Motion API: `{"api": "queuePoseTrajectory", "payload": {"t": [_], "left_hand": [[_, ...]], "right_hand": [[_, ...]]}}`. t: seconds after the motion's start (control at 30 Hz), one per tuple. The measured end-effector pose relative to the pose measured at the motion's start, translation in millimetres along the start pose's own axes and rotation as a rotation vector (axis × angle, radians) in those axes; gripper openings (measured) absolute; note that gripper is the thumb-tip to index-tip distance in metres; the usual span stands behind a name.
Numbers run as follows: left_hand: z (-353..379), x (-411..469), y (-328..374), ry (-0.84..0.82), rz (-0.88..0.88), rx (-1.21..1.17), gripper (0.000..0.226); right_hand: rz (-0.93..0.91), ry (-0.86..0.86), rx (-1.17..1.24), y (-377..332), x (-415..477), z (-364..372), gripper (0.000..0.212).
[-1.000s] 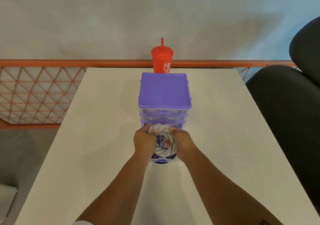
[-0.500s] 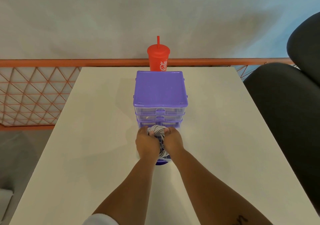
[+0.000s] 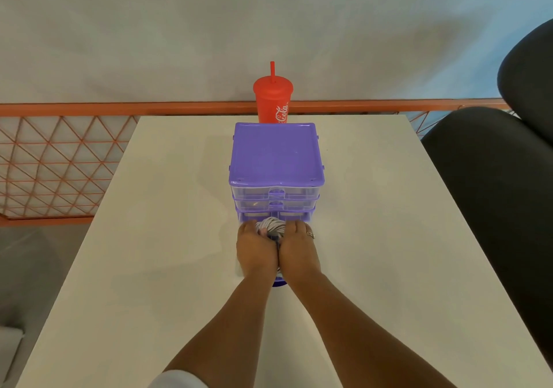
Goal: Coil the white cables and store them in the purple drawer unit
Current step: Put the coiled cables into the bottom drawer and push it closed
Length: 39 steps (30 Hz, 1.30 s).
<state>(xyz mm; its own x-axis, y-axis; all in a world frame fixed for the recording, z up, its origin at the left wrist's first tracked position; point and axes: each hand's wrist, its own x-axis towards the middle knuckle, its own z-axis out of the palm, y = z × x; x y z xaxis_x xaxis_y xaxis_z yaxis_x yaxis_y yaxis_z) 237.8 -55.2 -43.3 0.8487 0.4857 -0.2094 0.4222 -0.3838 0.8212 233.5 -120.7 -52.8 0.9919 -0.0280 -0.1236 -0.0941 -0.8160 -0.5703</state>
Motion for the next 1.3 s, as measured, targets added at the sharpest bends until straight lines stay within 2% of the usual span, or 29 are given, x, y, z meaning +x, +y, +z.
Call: {"api": "queuePoseTrajectory", "payload": {"t": [0.1,0.2,0.3,0.47,0.63,0.83,1.03,1.3], "left_hand": [[0,0,1,-0.011,-0.001,0.07,0.023],[-4,1,2,-0.081,0.072,0.365,0.023],[-11,3,4,-0.163,0.189,0.686,0.023],[-16,5,1,-0.19,0.339,0.877,0.026],[-15,8,3,-0.25,0.46,0.951,0.049],[-16,12,7,-0.297,0.455,0.97,0.046],[-15,9,-2,-0.278,0.441,0.836,0.045],[-14,8,-8,-0.252,0.438,0.776,0.048]], "right_hand": [[-0.029,-0.06,-0.206,-3,3,-11,0.035],[-0.104,-0.06,-0.447,3,7,-20,0.041],[-0.113,-0.064,-0.489,9,8,-23,0.044],[-0.204,-0.101,-0.476,13,5,-26,0.049],[-0.25,-0.175,-0.449,20,9,-30,0.045],[-0.254,-0.212,-0.403,21,15,-31,0.051],[-0.227,-0.239,-0.413,19,16,-27,0.059],[-0.209,-0.247,-0.358,15,18,-28,0.068]]}}
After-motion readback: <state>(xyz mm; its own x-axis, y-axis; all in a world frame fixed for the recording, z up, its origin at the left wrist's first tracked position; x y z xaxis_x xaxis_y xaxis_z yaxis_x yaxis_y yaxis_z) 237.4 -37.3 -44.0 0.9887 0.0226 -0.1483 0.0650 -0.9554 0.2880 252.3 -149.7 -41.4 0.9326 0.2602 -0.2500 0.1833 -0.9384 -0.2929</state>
